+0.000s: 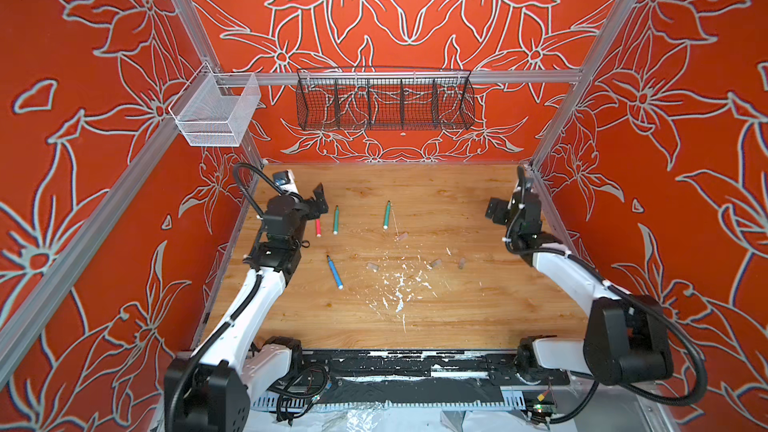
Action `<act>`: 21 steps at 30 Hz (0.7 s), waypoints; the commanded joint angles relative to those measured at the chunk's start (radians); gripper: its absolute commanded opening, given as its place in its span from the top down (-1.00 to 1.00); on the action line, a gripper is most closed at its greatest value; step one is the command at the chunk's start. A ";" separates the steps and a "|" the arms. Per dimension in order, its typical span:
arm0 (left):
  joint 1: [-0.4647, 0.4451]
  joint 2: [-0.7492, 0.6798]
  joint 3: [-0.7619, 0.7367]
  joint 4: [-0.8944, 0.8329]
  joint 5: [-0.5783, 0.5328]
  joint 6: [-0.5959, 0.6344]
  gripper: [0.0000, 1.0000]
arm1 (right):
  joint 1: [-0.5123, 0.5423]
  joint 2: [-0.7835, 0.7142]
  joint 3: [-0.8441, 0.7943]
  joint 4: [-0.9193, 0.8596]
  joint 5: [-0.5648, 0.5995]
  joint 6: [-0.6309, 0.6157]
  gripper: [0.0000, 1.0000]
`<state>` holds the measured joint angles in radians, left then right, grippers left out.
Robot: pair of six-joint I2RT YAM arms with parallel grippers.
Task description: Insert the pens into the pen caps
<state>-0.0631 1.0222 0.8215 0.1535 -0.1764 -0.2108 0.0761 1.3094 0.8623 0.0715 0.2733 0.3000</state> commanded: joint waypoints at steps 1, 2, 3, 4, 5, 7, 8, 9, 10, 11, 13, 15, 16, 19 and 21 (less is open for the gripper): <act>0.009 -0.126 0.105 -0.252 0.055 -0.265 -0.92 | -0.055 -0.052 0.114 -0.411 -0.091 0.452 -0.95; 0.010 -0.165 0.095 -0.250 0.059 -0.319 -0.92 | -0.075 -0.065 0.085 -0.353 -0.180 0.505 -0.95; 0.012 -0.213 0.054 -0.219 0.032 -0.404 -0.92 | -0.096 -0.072 0.055 -0.305 -0.246 0.546 -0.95; 0.019 -0.250 0.019 -0.188 0.020 -0.447 -0.92 | -0.109 -0.072 0.036 -0.279 -0.297 0.544 -0.95; 0.034 -0.279 -0.004 -0.156 0.044 -0.457 -0.93 | -0.116 -0.062 0.039 -0.277 -0.345 0.530 -0.94; 0.059 -0.290 0.013 -0.213 0.074 -0.460 -0.93 | -0.116 -0.018 0.079 -0.322 -0.420 0.460 -0.74; 0.061 -0.279 0.041 -0.267 0.080 -0.443 -0.93 | -0.116 0.012 0.106 -0.358 -0.453 0.423 -0.70; 0.062 -0.263 0.065 -0.310 0.079 -0.432 -0.93 | -0.117 0.046 0.141 -0.417 -0.457 0.393 -0.70; 0.063 -0.251 0.080 -0.341 0.073 -0.423 -0.93 | -0.116 0.068 0.171 -0.471 -0.443 0.369 -0.72; 0.063 -0.240 0.088 -0.352 0.082 -0.406 -0.93 | -0.115 0.091 0.195 -0.518 -0.427 0.341 -0.73; 0.063 -0.223 0.080 -0.332 0.123 -0.369 -0.99 | -0.114 0.108 0.213 -0.551 -0.406 0.316 -0.75; 0.064 -0.200 0.079 -0.333 0.141 -0.365 -0.81 | -0.114 0.100 0.206 -0.540 -0.437 0.293 -0.73; 0.063 -0.190 0.080 -0.334 0.142 -0.361 -0.81 | -0.114 0.092 0.200 -0.533 -0.451 0.285 -0.71; 0.064 -0.161 0.080 -0.351 0.122 -0.384 -0.87 | -0.104 0.072 0.191 -0.543 -0.454 0.250 -0.46; 0.064 -0.136 0.093 -0.358 0.184 -0.377 -0.81 | -0.084 0.071 0.207 -0.588 -0.418 0.240 -0.33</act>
<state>-0.0055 0.8673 0.8886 -0.1860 -0.0505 -0.5816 -0.0303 1.4059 1.0332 -0.4416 -0.1551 0.5739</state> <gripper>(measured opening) 0.908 0.691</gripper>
